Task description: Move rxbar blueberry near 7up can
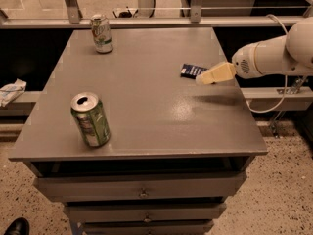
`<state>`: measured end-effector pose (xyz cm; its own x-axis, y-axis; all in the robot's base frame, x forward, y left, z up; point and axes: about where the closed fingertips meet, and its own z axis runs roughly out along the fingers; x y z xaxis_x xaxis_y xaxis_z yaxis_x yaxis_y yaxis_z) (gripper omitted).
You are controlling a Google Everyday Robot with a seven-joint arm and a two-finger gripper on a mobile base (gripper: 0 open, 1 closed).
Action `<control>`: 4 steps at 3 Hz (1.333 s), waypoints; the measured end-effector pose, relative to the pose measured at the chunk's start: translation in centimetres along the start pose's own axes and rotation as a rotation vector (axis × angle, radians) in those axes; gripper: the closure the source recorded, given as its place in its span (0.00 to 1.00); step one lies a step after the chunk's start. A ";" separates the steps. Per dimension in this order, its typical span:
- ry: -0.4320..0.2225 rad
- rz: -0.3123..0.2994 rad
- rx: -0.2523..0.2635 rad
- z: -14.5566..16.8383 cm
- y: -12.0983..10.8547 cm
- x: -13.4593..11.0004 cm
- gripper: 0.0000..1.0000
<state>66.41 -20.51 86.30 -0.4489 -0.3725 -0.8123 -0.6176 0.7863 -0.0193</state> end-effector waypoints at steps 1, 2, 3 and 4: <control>-0.028 0.030 0.021 0.9 1.4 -0.4 0.00; -0.037 0.047 0.027 1.8 1.5 -0.2 0.00; -0.043 0.074 0.036 3.7 0.9 0.4 0.00; -0.038 0.077 0.051 4.8 0.1 1.1 0.12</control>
Offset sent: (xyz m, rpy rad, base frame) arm 0.0073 0.0222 -0.0164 0.0577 -0.0195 -0.0752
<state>68.97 -18.47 82.63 -0.4682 -0.2921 -0.8339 -0.5483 0.8361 0.0149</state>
